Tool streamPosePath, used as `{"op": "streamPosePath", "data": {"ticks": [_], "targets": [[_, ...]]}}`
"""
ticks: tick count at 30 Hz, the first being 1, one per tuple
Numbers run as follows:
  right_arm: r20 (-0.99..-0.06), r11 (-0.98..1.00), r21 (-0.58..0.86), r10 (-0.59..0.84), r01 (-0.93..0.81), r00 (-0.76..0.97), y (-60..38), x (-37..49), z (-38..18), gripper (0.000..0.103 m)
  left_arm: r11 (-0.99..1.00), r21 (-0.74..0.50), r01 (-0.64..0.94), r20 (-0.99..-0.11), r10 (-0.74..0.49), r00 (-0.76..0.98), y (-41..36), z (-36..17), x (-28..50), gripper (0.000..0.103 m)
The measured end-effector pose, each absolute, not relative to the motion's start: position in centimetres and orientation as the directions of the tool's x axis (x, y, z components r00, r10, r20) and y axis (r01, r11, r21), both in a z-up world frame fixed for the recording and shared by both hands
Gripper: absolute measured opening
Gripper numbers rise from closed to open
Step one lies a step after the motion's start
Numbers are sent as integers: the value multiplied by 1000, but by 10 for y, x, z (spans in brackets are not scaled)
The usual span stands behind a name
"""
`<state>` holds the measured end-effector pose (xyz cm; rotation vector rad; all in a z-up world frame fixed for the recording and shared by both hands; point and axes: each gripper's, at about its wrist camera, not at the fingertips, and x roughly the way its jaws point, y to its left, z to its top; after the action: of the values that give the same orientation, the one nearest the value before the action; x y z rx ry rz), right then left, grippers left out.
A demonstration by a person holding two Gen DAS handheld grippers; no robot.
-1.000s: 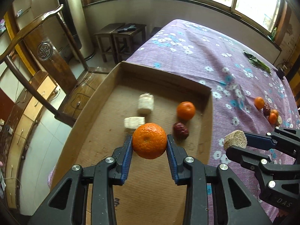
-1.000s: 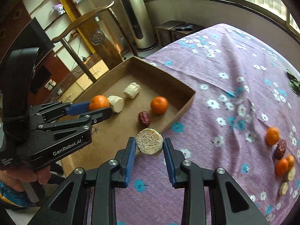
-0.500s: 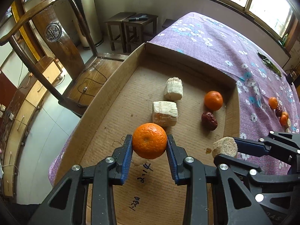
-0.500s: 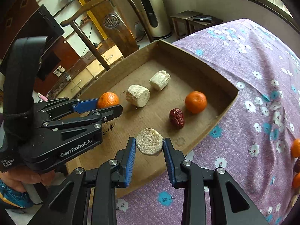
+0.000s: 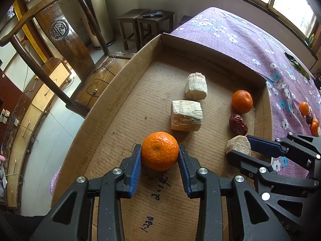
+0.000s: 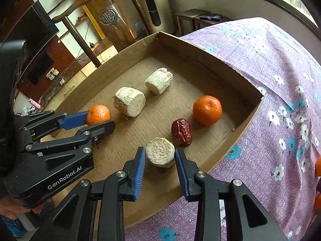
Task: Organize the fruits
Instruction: 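Carry the mandarin and yam slice in both tools into the box, then open both tools to release the mandarin and yam slice in the box, then move both open tools back toward the remaining fruit on the table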
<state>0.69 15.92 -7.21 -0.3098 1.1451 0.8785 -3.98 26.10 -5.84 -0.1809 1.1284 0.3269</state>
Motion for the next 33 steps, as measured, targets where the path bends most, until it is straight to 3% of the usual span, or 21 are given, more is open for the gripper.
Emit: {"op": "streamPosePath", "data": {"ticks": [6,13,20,33], "targets": [[-876,637,249,470,-730,111,149,9,-67,35,935,27,-353,-907,172,385,262,-58,-40,37],[-858,653,249,491,-715,150,128,8,-48,35,934,33,-355,-883,194,427,255,-41,-42,71],[-839,690,225,496,-688,222,102,7,-27,50,945,45,-324,-854,205,478,234,-17,-31,78],[-834,817,209,435,-537,338,-1,26,-12,50,988,28,-152,-846,105,524,142,-4,10,83]]}}
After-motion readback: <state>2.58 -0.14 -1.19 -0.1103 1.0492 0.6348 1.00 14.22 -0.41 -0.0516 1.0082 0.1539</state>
